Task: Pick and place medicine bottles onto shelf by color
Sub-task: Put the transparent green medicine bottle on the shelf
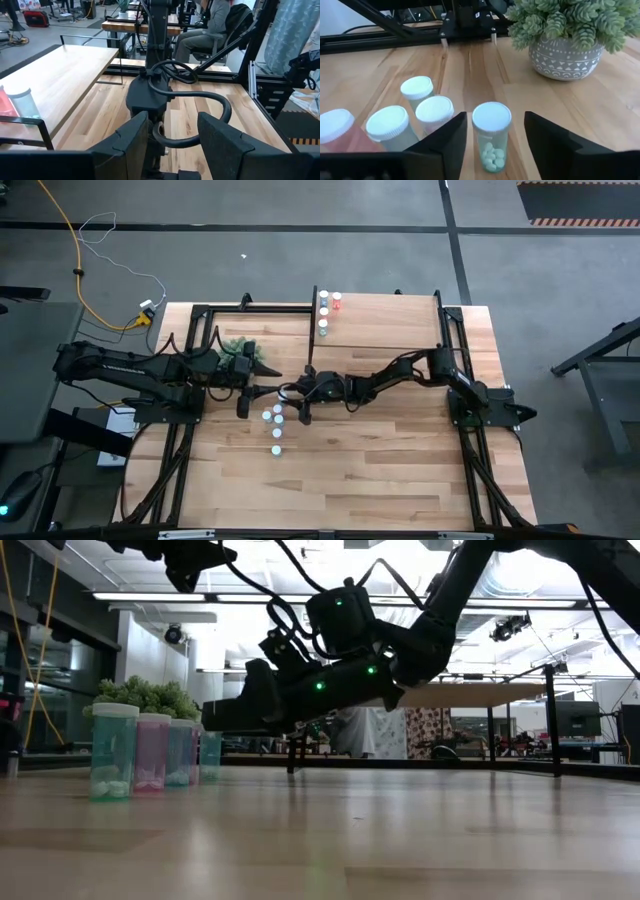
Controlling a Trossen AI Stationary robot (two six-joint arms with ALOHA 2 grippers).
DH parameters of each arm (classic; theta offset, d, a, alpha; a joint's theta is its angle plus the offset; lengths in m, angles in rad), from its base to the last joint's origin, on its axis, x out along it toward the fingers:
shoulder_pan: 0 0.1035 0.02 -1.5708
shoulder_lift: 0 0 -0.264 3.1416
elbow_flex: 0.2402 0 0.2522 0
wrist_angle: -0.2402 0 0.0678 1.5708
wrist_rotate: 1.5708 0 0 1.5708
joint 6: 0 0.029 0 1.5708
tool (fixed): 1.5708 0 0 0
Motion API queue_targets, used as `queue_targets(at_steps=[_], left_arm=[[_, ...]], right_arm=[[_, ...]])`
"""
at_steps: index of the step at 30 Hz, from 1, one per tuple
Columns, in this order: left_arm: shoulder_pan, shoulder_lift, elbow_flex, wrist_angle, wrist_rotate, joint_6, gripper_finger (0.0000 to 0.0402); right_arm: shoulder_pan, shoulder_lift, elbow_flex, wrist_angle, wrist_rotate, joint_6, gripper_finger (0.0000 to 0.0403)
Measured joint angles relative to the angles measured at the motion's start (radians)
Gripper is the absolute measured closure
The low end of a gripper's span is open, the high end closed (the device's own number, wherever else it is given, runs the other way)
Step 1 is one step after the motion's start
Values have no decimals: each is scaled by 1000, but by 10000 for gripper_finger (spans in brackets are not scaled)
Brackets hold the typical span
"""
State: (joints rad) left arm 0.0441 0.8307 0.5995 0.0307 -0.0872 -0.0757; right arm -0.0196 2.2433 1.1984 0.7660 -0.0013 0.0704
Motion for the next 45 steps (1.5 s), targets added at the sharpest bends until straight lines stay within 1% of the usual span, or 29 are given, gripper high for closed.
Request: queue_targets(at_steps=[5,9,18,23,28,45], left_arm=[[0,0,0,0,-3,0,241],[0,0,0,0,-3,0,241],[0,0,0,0,-4,0,241],[0,0,0,0,-7,0,241],[0,0,0,0,-7,0,241],[0,0,0,0,-6,0,241]], right_arm=[[0,0,0,1,-3,0,251],[0,0,0,1,-3,31,264],[0,0,0,-1,-3,62,265],[1,0,0,1,-3,60,265],[1,0,0,-3,-35,52,265],[1,0,-1,1,-36,34,265]])
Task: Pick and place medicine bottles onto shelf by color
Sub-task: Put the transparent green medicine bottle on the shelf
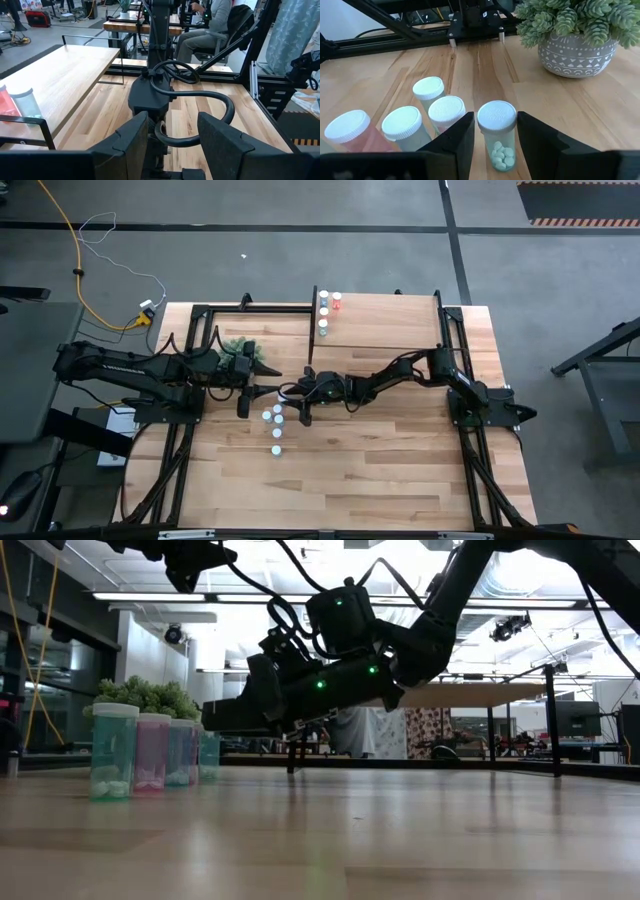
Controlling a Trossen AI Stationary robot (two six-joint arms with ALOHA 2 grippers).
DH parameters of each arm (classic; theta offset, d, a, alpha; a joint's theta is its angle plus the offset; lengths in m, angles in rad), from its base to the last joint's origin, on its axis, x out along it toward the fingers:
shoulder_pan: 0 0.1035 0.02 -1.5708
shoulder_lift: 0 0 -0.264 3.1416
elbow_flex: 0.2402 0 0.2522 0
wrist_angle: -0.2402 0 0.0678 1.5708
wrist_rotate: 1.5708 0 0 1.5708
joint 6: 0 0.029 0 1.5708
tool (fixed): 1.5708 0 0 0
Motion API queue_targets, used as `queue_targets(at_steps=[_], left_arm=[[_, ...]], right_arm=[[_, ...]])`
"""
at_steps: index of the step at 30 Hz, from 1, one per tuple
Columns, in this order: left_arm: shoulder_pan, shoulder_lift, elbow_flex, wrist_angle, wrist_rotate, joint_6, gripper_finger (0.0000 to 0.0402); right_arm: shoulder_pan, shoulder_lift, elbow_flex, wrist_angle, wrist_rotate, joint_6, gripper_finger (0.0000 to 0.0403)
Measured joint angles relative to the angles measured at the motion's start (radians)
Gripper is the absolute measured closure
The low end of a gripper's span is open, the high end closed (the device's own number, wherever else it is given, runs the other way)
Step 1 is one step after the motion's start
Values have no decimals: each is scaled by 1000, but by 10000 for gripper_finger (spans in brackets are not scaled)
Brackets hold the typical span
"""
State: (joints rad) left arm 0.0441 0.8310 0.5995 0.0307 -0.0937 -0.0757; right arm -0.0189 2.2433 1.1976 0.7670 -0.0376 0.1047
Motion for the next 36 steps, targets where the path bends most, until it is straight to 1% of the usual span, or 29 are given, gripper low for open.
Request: queue_targets(at_steps=[14,23,26,31,36], left_arm=[[0,0,0,0,0,0,241],[0,0,0,0,0,0,241],[0,0,0,0,0,0,241],[0,0,0,0,0,0,241],[0,0,0,-3,0,0,241]], right_arm=[[0,0,0,0,0,0,268],[0,0,0,0,0,0,312],[0,0,0,1,0,0,312],[0,0,0,-1,0,0,299],[0,0,0,-2,0,-12,302]])
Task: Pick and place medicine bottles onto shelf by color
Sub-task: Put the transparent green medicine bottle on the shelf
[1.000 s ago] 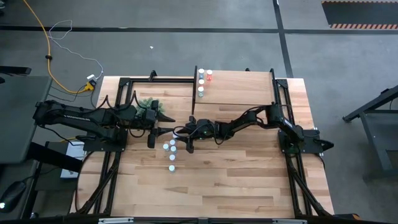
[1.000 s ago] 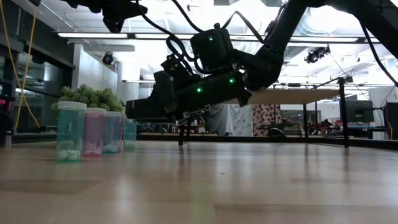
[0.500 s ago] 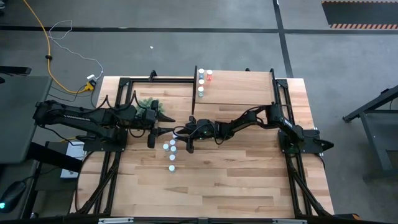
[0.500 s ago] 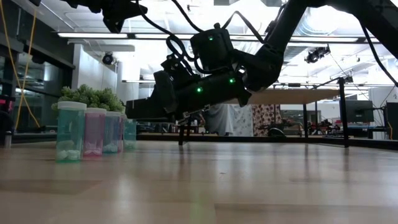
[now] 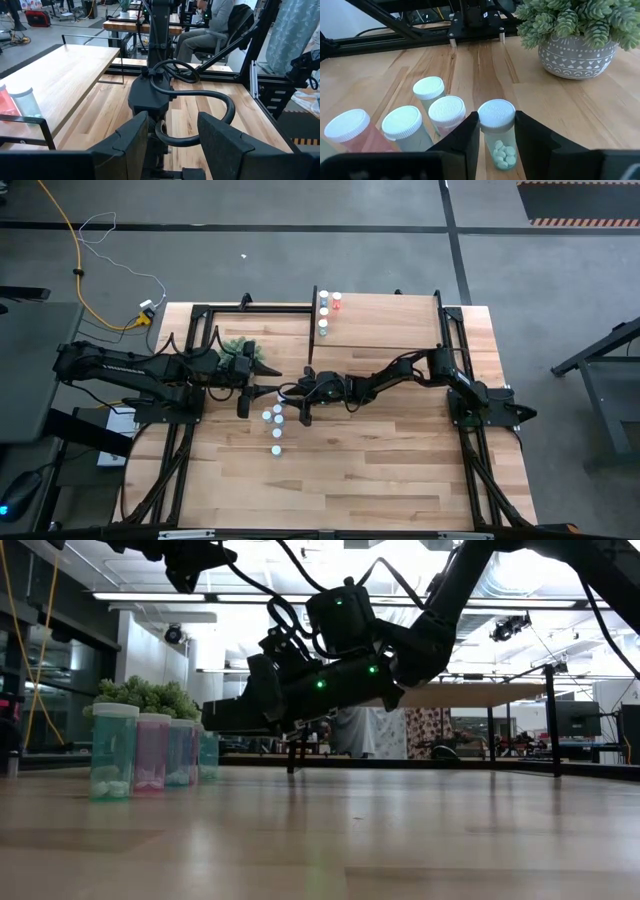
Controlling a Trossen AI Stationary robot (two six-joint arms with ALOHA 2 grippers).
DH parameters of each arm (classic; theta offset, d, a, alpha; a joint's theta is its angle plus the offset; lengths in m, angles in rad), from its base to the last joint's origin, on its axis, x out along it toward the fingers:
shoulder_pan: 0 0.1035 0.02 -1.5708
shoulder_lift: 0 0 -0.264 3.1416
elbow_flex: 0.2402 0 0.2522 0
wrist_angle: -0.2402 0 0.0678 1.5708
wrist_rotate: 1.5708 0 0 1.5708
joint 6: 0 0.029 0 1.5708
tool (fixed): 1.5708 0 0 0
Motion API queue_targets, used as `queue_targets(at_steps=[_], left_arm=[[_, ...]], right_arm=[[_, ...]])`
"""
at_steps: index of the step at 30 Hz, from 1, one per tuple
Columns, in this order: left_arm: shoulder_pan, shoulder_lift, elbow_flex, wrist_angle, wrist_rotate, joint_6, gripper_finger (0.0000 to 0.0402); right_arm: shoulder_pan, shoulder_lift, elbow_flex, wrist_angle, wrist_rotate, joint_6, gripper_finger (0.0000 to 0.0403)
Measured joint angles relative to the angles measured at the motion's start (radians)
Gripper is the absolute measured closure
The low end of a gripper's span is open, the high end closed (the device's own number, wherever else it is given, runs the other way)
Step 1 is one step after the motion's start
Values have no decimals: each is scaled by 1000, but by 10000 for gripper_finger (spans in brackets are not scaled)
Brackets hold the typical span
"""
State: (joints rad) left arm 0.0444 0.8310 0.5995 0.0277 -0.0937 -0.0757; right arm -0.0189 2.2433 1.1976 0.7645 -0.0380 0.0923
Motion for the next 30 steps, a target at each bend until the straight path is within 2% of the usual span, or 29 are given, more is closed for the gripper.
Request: queue_targets(at_steps=[14,30], left_arm=[[0,0,0,-7,0,0,241],[0,0,1,-10,0,0,241]], right_arm=[[0,-1,0,-2,0,-22,306],[2,-63,-3,-121,0,-74,306]])
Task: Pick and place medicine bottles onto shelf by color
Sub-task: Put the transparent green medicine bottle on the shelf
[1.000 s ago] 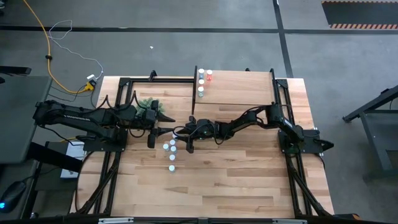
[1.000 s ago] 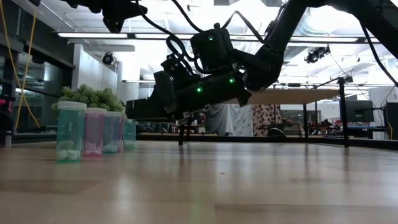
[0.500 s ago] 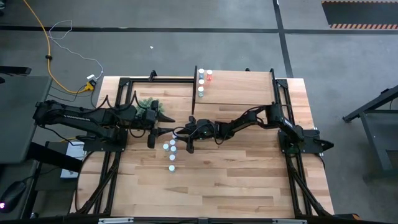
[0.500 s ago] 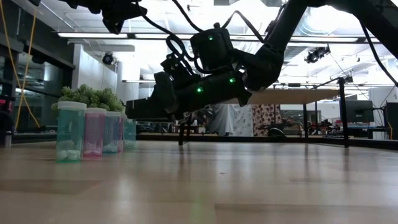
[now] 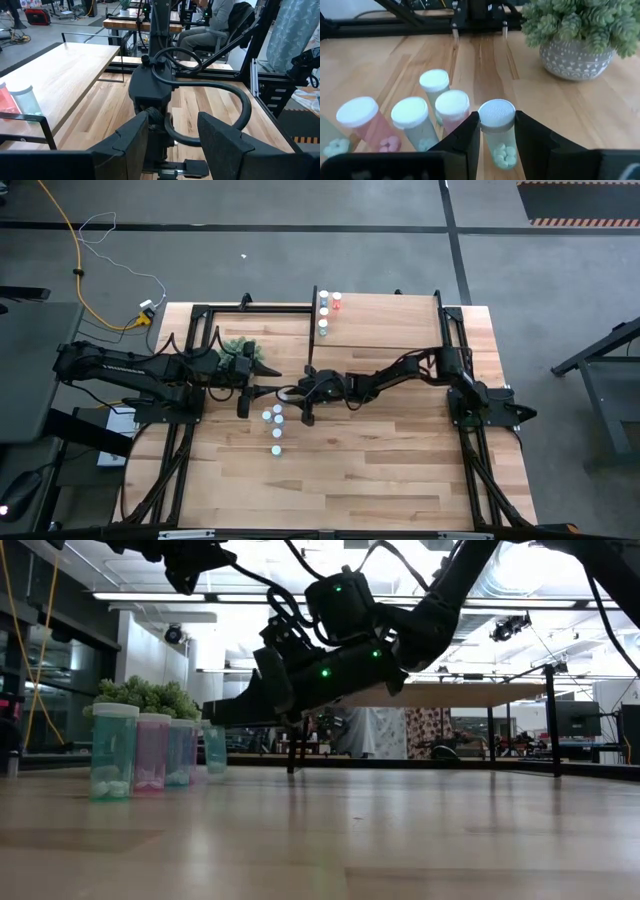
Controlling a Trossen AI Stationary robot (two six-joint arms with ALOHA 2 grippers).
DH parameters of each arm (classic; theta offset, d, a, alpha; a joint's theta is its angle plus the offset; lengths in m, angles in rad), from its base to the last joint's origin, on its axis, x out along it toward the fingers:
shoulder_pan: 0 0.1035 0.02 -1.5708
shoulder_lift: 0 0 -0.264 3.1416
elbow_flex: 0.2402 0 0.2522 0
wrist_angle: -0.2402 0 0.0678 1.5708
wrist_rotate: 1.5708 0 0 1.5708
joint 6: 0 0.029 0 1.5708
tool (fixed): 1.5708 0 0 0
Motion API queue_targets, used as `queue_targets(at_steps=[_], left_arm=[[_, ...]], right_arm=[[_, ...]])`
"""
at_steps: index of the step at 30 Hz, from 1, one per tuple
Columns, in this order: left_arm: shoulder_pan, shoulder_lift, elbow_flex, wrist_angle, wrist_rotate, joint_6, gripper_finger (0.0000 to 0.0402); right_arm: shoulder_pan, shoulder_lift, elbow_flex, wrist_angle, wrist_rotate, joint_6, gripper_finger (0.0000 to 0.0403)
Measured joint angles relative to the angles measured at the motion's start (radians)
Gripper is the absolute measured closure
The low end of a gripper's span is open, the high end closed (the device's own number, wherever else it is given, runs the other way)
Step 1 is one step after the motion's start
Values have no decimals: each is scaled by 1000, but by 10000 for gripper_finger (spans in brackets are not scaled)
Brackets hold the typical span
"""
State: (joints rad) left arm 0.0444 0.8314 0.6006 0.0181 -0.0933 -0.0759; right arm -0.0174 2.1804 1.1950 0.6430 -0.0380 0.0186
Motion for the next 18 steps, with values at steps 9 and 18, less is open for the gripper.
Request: queue_targets(at_steps=[9,18], left_arm=[[0,0,0,0,-1,0,241],[0,0,0,1,-31,0,241]], right_arm=[[14,-77,0,-196,0,-54,306],[43,-222,1,-508,53,-124,306]])
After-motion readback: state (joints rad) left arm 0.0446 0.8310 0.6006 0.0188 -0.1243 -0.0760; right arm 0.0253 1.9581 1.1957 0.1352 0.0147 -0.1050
